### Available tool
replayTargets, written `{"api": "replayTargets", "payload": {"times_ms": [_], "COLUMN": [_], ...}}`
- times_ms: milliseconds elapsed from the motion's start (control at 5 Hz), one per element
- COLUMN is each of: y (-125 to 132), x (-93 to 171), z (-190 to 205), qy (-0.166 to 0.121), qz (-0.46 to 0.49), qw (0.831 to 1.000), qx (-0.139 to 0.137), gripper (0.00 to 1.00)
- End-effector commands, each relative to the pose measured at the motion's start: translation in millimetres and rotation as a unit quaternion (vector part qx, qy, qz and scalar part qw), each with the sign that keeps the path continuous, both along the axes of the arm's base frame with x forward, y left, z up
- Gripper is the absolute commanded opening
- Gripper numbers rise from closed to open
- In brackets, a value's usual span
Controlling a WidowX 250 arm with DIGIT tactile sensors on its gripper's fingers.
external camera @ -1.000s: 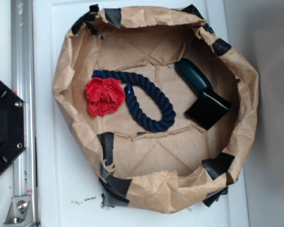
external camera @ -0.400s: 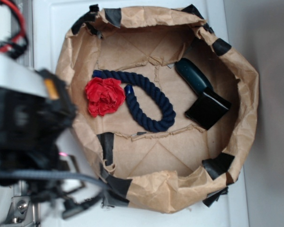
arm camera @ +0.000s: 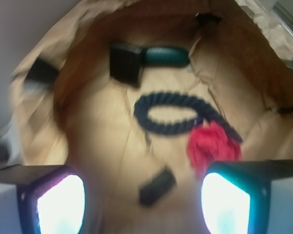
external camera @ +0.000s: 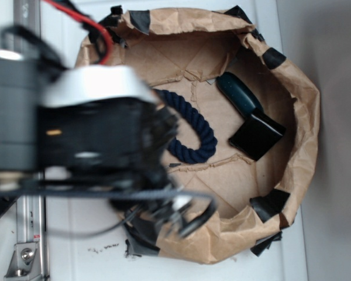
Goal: Grab the black box.
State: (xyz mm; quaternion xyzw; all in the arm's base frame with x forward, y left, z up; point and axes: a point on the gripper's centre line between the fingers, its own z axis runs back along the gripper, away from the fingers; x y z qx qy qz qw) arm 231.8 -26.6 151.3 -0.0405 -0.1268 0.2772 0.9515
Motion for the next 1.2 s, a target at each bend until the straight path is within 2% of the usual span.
{"api": "replayTargets", "payload": {"times_ms": [0, 400, 1000], "y": [19, 10, -9], "x": [46, 83, 115], "z": [-10, -58, -94], "qy": [-0.103, -0.088, -0.112], "qz": [0.051, 0.027, 0.03], "qw": [0.993, 0.995, 0.991], "qx": [0.015, 0.038, 0.06], "gripper": [1.0, 1.0, 1.0]}}
